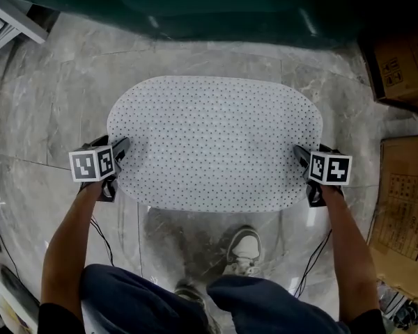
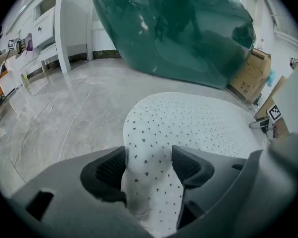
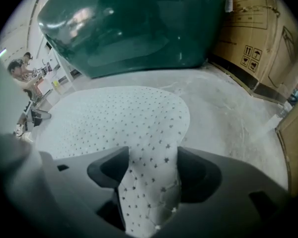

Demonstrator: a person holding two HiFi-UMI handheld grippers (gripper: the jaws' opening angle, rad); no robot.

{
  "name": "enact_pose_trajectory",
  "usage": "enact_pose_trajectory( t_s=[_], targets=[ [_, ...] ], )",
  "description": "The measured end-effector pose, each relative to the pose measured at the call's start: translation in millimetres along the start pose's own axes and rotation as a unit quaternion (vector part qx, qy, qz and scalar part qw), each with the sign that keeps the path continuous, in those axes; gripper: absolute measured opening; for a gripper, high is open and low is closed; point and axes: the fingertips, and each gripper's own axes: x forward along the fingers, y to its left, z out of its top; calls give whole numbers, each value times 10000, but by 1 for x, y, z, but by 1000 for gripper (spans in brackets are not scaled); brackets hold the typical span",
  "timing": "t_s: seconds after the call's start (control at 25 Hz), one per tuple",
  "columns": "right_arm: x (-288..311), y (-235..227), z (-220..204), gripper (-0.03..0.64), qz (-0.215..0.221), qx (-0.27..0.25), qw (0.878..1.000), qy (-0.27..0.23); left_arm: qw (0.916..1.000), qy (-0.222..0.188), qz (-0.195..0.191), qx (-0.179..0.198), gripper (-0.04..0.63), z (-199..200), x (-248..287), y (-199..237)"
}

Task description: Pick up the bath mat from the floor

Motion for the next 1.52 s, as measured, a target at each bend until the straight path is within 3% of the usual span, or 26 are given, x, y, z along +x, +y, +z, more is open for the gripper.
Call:
enact_pose_trajectory(
  t_s=[0.16,0.32,0.6,1.12,1.52],
  targets=[
    [-1,12,2,233,63,-35,9999,-74,9998,-21,-123,-156,263,0,-3,-2],
    [-1,19,2,165,77,-47,9999,-120,9985,25,-437,-337,147,-1,1,-21],
    [1,33,1,40,356,204,9991,-53,9981,115,-604,5,64,-1,2,-38],
    [-25,40,12,31,547,174,9978,-330,9952,50,-906,-360,31,20,-24,-55],
    [-76,63,40,31,804,101,9959,-410,9933,-260,-1089,-274,31,56,-72,-84]
  ],
)
